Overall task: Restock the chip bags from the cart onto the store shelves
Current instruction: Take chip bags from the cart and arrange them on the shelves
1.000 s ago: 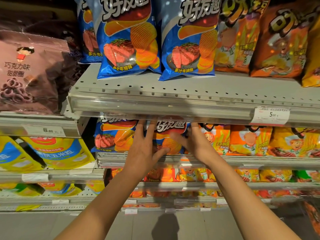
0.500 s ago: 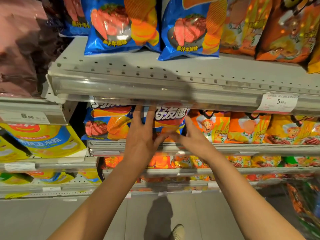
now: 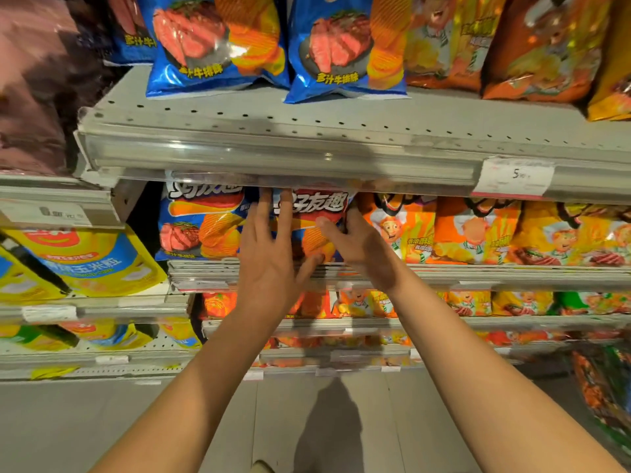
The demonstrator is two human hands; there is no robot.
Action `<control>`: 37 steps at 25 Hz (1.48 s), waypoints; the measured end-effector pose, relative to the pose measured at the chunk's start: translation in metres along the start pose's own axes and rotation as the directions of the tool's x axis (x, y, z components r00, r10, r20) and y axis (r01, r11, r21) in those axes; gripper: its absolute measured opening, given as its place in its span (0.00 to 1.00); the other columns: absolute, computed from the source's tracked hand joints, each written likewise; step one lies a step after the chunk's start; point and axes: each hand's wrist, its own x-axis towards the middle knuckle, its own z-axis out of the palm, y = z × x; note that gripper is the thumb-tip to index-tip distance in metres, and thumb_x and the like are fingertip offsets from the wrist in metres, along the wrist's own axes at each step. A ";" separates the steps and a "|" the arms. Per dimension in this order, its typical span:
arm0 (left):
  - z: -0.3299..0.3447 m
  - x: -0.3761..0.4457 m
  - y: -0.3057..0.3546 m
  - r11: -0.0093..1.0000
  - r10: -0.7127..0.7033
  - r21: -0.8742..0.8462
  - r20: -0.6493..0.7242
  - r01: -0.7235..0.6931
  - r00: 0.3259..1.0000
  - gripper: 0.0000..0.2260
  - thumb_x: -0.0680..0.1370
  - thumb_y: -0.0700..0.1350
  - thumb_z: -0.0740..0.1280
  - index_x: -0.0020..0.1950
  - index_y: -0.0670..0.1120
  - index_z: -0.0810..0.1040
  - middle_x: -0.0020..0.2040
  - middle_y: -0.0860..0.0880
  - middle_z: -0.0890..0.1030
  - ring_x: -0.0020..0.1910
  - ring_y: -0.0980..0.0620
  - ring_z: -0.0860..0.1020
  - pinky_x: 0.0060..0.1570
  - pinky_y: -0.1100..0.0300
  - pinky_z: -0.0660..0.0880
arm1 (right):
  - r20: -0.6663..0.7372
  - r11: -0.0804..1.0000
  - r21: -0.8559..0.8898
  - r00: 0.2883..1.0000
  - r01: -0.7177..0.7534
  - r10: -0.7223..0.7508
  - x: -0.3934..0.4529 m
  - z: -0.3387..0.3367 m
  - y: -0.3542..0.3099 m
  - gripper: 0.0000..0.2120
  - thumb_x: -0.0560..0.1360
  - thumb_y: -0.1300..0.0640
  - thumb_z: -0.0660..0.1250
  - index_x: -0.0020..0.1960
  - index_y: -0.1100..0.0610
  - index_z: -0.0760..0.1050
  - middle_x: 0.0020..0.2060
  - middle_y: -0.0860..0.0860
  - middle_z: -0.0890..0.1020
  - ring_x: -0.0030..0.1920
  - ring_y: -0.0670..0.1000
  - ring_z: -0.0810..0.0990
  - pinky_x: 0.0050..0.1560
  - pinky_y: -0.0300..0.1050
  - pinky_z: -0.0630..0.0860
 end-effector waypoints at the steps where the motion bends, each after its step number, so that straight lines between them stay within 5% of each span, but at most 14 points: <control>1: 0.002 -0.007 0.009 0.998 0.043 0.041 -0.036 -0.042 0.998 0.41 0.77 0.58 0.70 0.82 0.45 0.53 0.80 0.36 0.54 0.79 0.34 0.55 0.74 0.38 0.61 | -0.038 0.999 0.016 0.999 0.038 -0.037 -0.007 -0.009 0.002 0.15 0.80 0.54 0.69 0.66 0.51 0.72 0.56 0.46 0.82 0.61 0.47 0.79 0.65 0.44 0.75; 3: 0.010 -0.021 0.034 0.992 0.123 0.048 -0.079 -0.120 0.989 0.39 0.79 0.57 0.68 0.82 0.46 0.53 0.81 0.38 0.54 0.80 0.35 0.52 0.76 0.37 0.56 | -0.111 0.989 0.066 0.986 0.134 -0.126 -0.027 -0.036 0.006 0.15 0.78 0.58 0.71 0.57 0.41 0.72 0.48 0.38 0.78 0.53 0.40 0.79 0.59 0.37 0.76; 7: 0.053 -0.039 0.122 0.957 0.278 -0.069 -0.065 -0.283 0.958 0.37 0.77 0.51 0.71 0.81 0.44 0.58 0.80 0.38 0.56 0.79 0.34 0.55 0.73 0.35 0.60 | -0.159 0.971 0.078 0.965 0.224 -0.210 -0.091 -0.121 0.034 0.21 0.77 0.57 0.71 0.61 0.33 0.73 0.55 0.28 0.80 0.59 0.31 0.78 0.58 0.29 0.73; 10: 0.101 -0.054 0.208 0.911 0.385 -0.168 0.018 -0.377 0.923 0.32 0.77 0.48 0.70 0.79 0.42 0.64 0.76 0.36 0.65 0.75 0.33 0.64 0.70 0.36 0.65 | -0.301 0.989 0.059 0.948 0.132 -0.108 -0.147 -0.207 0.088 0.23 0.78 0.57 0.72 0.72 0.48 0.72 0.66 0.43 0.79 0.66 0.40 0.76 0.62 0.37 0.76; 15: 0.195 -0.093 0.357 0.831 0.534 -0.299 0.193 -0.469 0.823 0.28 0.74 0.47 0.73 0.73 0.44 0.72 0.71 0.37 0.74 0.69 0.35 0.72 0.69 0.41 0.67 | -0.475 0.984 0.090 0.861 -0.157 0.181 -0.260 -0.340 0.182 0.20 0.80 0.63 0.68 0.71 0.57 0.71 0.60 0.52 0.78 0.57 0.42 0.78 0.55 0.28 0.72; 20: 0.271 -0.135 0.486 0.717 0.682 -0.491 0.342 -0.496 0.647 0.24 0.75 0.48 0.74 0.69 0.43 0.77 0.69 0.39 0.76 0.69 0.36 0.74 0.68 0.40 0.71 | -0.643 0.929 0.152 0.680 -0.339 0.353 -0.366 -0.428 0.259 0.20 0.77 0.54 0.73 0.67 0.49 0.75 0.61 0.45 0.81 0.62 0.42 0.79 0.66 0.43 0.74; 26: 0.367 -0.144 0.592 0.624 0.779 -0.628 0.453 -0.464 0.433 0.26 0.81 0.54 0.65 0.77 0.50 0.67 0.75 0.49 0.64 0.76 0.49 0.60 0.75 0.52 0.61 | -0.721 0.830 0.347 0.441 -0.437 0.534 -0.425 -0.488 0.339 0.19 0.76 0.54 0.74 0.64 0.46 0.73 0.56 0.43 0.80 0.60 0.40 0.78 0.52 0.30 0.76; 30: 0.434 -0.121 0.658 0.554 0.828 -0.682 0.514 -0.478 0.225 0.27 0.81 0.53 0.65 0.78 0.50 0.65 0.77 0.50 0.62 0.77 0.49 0.57 0.76 0.55 0.57 | -0.701 0.734 0.470 0.297 -0.490 0.648 -0.425 -0.534 0.382 0.18 0.77 0.56 0.73 0.64 0.47 0.73 0.55 0.46 0.80 0.59 0.46 0.79 0.47 0.26 0.74; 34: 0.497 -0.078 0.720 0.537 0.821 -0.679 0.557 -0.500 0.125 0.24 0.80 0.52 0.67 0.75 0.47 0.69 0.74 0.46 0.66 0.76 0.46 0.61 0.75 0.53 0.59 | -0.657 0.656 0.576 0.201 -0.488 0.727 -0.412 -0.574 0.412 0.16 0.77 0.54 0.73 0.59 0.42 0.72 0.55 0.45 0.80 0.61 0.47 0.79 0.57 0.39 0.77; 37: 0.540 -0.059 0.751 0.573 0.778 -0.645 0.622 -0.505 0.088 0.25 0.80 0.51 0.68 0.75 0.45 0.69 0.74 0.44 0.67 0.77 0.44 0.60 0.75 0.52 0.58 | -0.620 0.598 0.633 0.140 -0.492 0.772 -0.402 -0.604 0.442 0.18 0.77 0.54 0.73 0.65 0.49 0.72 0.55 0.50 0.83 0.59 0.50 0.81 0.61 0.50 0.78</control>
